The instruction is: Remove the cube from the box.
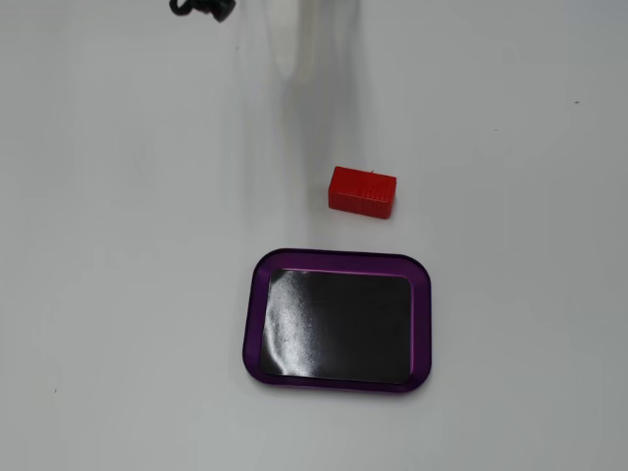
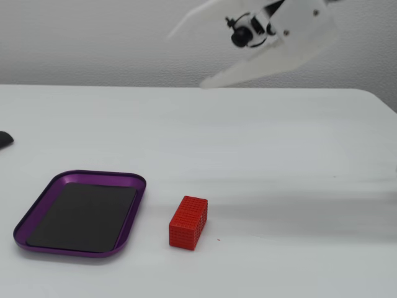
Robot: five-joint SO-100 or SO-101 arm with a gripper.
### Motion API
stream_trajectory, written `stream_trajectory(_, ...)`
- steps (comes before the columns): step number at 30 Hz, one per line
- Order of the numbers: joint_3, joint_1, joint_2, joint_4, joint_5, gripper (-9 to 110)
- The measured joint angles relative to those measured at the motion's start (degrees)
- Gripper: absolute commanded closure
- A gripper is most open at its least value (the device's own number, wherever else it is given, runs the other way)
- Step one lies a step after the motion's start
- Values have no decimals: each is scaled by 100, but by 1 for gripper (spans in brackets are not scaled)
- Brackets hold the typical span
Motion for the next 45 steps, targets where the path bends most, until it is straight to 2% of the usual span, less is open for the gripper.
stream_trajectory(5,62,0,1881,53,0,83)
stream_trajectory(12,1934,18,4553,53,9,83)
stream_trajectory(17,3190,18,4605,53,220,83)
stream_trajectory(21,3454,18,4597,53,826,84)
stream_trajectory(25,3665,62,4597,53,993,84)
stream_trajectory(28,3999,88,4597,53,1011,86)
stream_trajectory(32,4386,97,4597,53,1011,102)
stream_trajectory(39,4526,97,4597,53,1002,102)
stream_trajectory(45,4526,97,4597,53,562,102)
